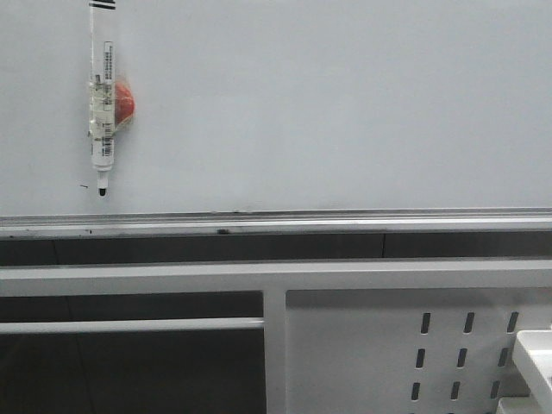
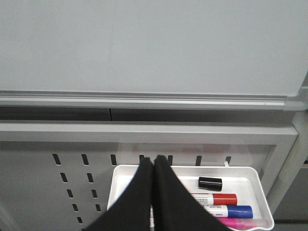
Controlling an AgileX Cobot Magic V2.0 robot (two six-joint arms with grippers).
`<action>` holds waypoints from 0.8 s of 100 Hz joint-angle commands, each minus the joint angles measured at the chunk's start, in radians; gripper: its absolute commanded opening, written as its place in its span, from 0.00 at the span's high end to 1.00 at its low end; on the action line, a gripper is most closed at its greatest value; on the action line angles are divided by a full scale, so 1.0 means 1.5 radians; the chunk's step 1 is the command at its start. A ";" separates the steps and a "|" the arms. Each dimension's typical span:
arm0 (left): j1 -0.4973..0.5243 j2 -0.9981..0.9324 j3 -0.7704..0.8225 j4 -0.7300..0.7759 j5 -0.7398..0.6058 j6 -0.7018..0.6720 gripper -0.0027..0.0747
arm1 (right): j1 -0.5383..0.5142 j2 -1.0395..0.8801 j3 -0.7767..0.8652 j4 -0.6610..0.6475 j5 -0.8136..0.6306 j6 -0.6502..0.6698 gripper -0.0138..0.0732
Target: Write number 1 on whiteboard
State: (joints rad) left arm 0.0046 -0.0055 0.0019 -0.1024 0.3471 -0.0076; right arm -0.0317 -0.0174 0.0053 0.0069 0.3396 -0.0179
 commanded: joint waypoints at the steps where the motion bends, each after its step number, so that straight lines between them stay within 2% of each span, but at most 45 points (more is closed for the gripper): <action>1: 0.001 -0.014 0.025 0.027 -0.047 -0.001 0.99 | 0.001 -0.008 0.011 -0.018 -0.027 -0.001 0.92; 10: 0.001 -0.014 0.025 -0.018 -0.086 -0.001 0.99 | 0.001 -0.008 0.011 -0.027 -0.115 -0.001 0.92; 27: 0.001 -0.014 0.025 -0.359 -0.140 -0.001 0.99 | 0.001 -0.008 0.011 0.054 -0.413 -0.001 0.92; 37: 0.001 -0.014 0.025 -0.450 -0.139 -0.001 0.99 | 0.001 -0.008 0.010 0.061 -0.530 0.003 0.92; 45: 0.001 -0.014 0.025 -0.526 -0.138 -0.001 0.99 | 0.001 -0.008 0.010 0.064 -0.587 0.103 0.92; 57: 0.001 -0.014 0.025 -0.558 -0.140 -0.001 0.99 | 0.001 -0.008 0.010 0.067 -0.596 0.245 0.92; 65: 0.001 -0.014 0.025 -0.571 -0.140 -0.001 0.99 | 0.001 -0.008 0.010 0.074 -0.578 0.267 0.92; 72: 0.001 -0.014 0.018 -0.587 -0.132 -0.001 0.99 | 0.001 -0.008 -0.006 0.100 -0.491 0.297 0.92; 80: 0.001 -0.014 0.002 -0.580 -0.118 0.005 0.99 | 0.001 -0.008 -0.040 0.114 -0.342 0.301 0.92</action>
State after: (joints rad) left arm 0.0046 -0.0055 0.0019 -0.9531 0.1973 -0.0058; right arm -0.0317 -0.0156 0.0008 0.1603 -0.2956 0.4098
